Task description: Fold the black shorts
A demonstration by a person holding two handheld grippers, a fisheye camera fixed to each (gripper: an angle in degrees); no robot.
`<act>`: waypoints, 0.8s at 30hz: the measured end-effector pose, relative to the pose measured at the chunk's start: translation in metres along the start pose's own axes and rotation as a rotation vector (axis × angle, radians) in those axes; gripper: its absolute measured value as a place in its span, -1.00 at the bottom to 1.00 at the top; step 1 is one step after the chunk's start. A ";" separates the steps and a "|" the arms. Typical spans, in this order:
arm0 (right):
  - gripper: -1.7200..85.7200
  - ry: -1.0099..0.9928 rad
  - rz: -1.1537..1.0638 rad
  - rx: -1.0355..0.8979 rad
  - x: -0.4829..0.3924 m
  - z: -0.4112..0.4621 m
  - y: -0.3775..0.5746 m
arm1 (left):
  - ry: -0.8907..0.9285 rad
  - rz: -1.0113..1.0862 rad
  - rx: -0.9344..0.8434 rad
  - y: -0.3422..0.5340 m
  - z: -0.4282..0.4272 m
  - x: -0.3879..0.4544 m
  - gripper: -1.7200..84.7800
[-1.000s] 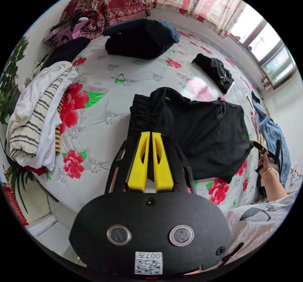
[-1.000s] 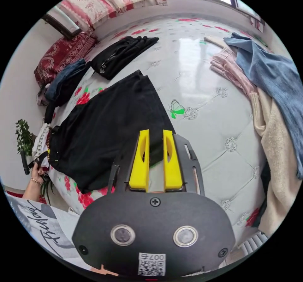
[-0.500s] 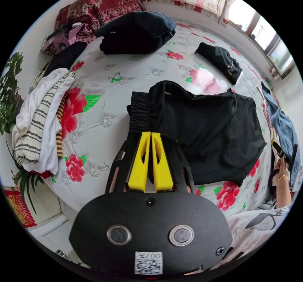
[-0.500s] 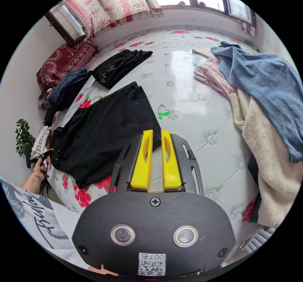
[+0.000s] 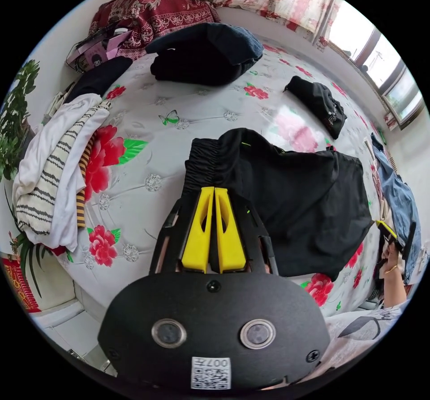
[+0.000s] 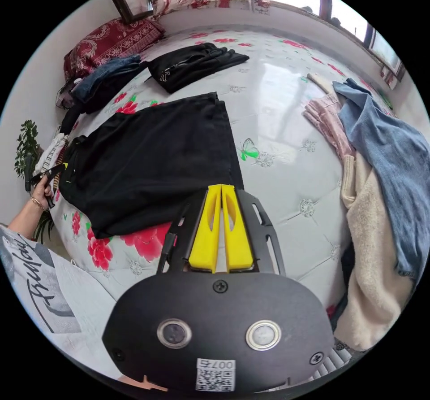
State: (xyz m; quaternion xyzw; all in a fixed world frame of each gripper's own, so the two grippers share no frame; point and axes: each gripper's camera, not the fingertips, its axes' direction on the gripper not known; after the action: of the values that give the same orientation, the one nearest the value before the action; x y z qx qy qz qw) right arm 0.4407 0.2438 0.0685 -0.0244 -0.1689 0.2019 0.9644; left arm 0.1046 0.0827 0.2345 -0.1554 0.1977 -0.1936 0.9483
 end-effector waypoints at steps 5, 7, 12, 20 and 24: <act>-0.92 -0.046 0.031 -0.050 0.022 0.015 -0.021 | -0.014 0.008 -0.004 -0.008 -0.007 0.009 -0.98; -0.94 -0.055 0.010 -0.158 0.023 0.037 -0.025 | -0.009 0.003 -0.001 -0.009 -0.009 0.010 -0.98; -0.96 0.059 -0.047 -0.072 0.026 -0.011 -0.016 | 0.009 -0.041 0.014 -0.014 -0.014 0.003 -0.98; -0.91 -0.006 0.166 -0.125 0.097 -0.036 0.028 | -0.007 -0.075 0.002 -0.032 -0.028 0.015 -0.98; -0.77 -0.212 0.422 0.024 0.138 -0.064 0.060 | 0.003 -0.080 0.018 -0.036 -0.053 0.013 -0.98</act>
State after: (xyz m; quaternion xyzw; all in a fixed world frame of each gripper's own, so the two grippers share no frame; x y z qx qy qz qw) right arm 0.5583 0.3550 0.0445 -0.0263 -0.2581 0.4024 0.8779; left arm 0.0808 0.0338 0.1974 -0.1545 0.1909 -0.2331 0.9409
